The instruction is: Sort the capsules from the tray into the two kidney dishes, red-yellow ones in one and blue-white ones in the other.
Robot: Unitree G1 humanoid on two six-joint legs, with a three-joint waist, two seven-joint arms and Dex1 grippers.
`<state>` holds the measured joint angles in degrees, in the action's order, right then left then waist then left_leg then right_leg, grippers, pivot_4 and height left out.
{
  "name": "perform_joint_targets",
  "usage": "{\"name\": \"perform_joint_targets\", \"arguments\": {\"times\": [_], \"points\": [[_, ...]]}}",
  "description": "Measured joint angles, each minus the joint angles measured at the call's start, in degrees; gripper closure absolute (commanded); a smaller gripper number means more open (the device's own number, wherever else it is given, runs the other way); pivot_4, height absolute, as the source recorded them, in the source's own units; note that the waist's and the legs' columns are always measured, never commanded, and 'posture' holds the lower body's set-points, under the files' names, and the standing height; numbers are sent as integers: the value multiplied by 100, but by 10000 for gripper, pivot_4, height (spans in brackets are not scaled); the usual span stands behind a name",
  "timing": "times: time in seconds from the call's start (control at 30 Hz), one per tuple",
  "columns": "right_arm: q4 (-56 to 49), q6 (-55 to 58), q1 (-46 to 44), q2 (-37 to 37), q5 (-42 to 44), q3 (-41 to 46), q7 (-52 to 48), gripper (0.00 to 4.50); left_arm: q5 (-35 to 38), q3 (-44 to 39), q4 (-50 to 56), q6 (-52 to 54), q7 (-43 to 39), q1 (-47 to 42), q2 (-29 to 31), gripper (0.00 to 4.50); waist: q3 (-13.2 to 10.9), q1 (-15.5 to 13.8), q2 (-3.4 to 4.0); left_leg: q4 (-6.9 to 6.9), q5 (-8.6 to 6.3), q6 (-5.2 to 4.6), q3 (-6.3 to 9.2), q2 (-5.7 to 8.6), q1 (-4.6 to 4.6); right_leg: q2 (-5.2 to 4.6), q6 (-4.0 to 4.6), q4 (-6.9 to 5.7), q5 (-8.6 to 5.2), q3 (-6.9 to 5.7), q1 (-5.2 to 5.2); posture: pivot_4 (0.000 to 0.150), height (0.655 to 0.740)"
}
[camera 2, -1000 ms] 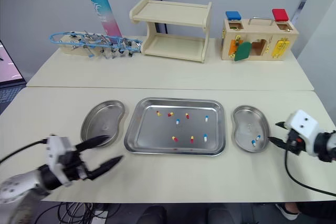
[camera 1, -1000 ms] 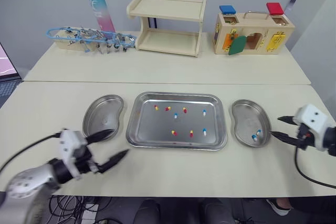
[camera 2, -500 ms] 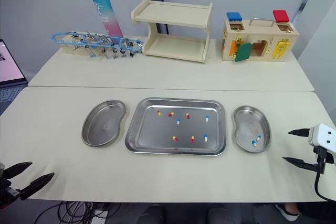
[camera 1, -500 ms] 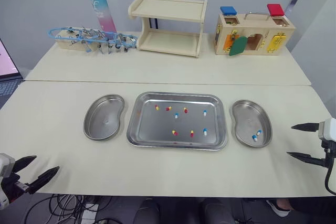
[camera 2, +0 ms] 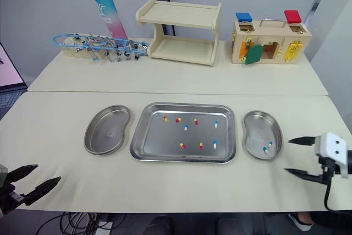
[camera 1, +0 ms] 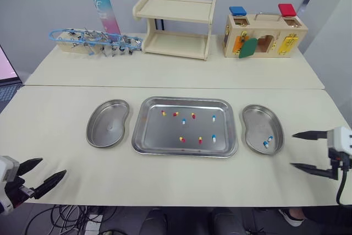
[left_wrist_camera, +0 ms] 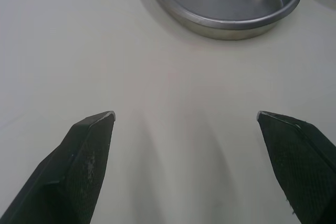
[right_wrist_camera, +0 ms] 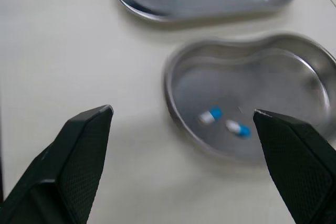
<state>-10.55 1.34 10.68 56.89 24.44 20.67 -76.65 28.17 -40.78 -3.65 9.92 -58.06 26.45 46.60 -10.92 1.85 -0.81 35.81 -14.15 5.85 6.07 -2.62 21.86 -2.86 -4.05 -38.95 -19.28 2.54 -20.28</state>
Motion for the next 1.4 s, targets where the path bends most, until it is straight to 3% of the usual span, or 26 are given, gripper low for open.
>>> {"name": "perform_joint_targets", "arguments": {"times": [0.2,0.37,0.53,0.73,0.83,0.87,1.07,1.4], "points": [[-1697,507,271,-1202,115,-862,1203,139,80,0,271,145,4,-59,-79,0,18,-2,-31,1,0,2,6,-3,0,2,0,-1,0,-5,2,1500,7400],[-1827,564,276,-1977,-711,-1820,2220,139,157,-2,604,324,6,-89,-106,0,23,-1,-39,0,0,3,6,-3,-3,2,1,-1,0,-5,0,1500,7400],[-1731,451,214,-2257,-1181,-2297,2661,139,301,31,1062,540,11,-332,-46,0,25,-8,-42,0,0,3,6,-2,-1,2,1,-1,0,-6,1,1500,7400],[-1504,227,209,-2425,-1401,-2453,2926,139,456,676,1909,1217,148,-1219,354,0,27,-15,-45,0,0,2,8,-2,-3,2,1,-2,0,-6,2,1500,7400],[-1342,110,236,-2558,-1468,-2568,3016,139,475,1639,1980,1638,266,-2364,390,0,26,-44,-43,4,1,3,16,0,-2,3,1,-5,0,-14,5,1500,7400],[-1326,82,222,-2623,-1492,-2656,3062,6,463,1966,1971,1709,262,-2727,379,1833,26,-35,-43,5,0,3,15,-1,-2,4,0,-5,1,-13,4,1500,7400],[-1334,25,357,-2747,-1657,-2860,3299,0,-139,3429,838,1578,165,-4430,17,18556,25,59,-40,2,0,1,12,-3,-2,13,1,-8,1,-4,-4,1500,7400],[-1541,76,454,-2885,-1845,-3145,3672,0,-1411,4764,-1628,705,-251,-6268,-734,18556,25,-2,-40,12,0,2,15,-1,5,13,0,-9,1,-9,-3,1500,7400]]}}
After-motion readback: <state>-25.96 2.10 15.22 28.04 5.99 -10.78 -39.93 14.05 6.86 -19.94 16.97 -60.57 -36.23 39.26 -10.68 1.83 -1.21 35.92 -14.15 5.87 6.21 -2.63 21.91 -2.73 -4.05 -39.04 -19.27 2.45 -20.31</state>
